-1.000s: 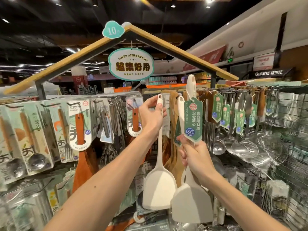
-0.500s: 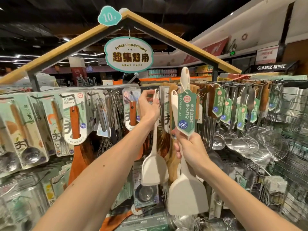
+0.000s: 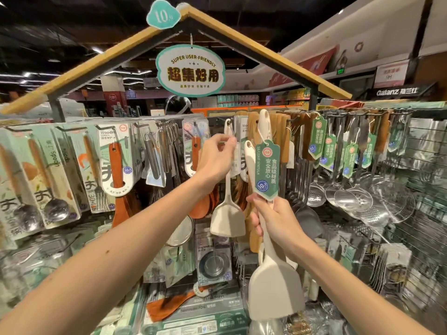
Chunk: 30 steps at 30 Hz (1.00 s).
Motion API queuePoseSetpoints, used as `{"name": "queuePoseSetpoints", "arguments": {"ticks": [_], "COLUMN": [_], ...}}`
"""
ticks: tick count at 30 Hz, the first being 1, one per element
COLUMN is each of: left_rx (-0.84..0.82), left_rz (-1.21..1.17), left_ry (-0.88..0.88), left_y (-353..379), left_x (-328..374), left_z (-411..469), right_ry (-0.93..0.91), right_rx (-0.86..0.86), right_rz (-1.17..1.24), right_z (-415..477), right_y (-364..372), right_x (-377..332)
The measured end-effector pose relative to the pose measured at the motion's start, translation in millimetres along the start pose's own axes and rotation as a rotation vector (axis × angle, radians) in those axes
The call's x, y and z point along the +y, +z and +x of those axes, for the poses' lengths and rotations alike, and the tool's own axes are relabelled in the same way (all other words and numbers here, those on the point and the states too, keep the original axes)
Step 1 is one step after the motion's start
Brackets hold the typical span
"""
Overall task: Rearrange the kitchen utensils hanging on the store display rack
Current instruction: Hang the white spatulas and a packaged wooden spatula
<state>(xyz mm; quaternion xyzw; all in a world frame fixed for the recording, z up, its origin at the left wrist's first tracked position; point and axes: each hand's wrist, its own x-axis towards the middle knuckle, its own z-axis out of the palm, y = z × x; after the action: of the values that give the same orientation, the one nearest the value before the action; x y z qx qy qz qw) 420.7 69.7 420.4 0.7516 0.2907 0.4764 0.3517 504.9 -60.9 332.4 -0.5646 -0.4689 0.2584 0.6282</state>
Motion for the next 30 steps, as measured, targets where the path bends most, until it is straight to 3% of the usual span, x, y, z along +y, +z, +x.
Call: {"name": "queuePoseSetpoints", "arguments": {"ticks": [3, 6, 13, 18, 24, 30], "left_rx": [-0.229, -0.301, -0.044, 0.06, 0.061, 0.085], "left_rz": [-0.248, -0.363, -0.197, -0.071, -0.024, 0.022], "left_ry": [-0.132, -0.243, -0.218, -0.178, -0.149, -0.162], "left_y": [-1, 2, 1, -1, -12, -33], "left_x": [3, 5, -7, -18, -23, -24], "left_z": [-37, -67, -120, -134, -136, -133], "right_ry": [0.03, 0.078, 0.158, 0.115, 0.165, 0.214], "right_rx": [-0.04, -0.093, -0.255, -0.268, -0.262, -0.144], "right_rz": [-0.081, -0.06, -0.101, -0.201, -0.075, 0.028], "right_z": [-15, -30, -71, -87, -98, -95], "right_y": [7, 20, 44, 51, 57, 50], "right_x": [11, 18, 31, 35, 39, 44]}}
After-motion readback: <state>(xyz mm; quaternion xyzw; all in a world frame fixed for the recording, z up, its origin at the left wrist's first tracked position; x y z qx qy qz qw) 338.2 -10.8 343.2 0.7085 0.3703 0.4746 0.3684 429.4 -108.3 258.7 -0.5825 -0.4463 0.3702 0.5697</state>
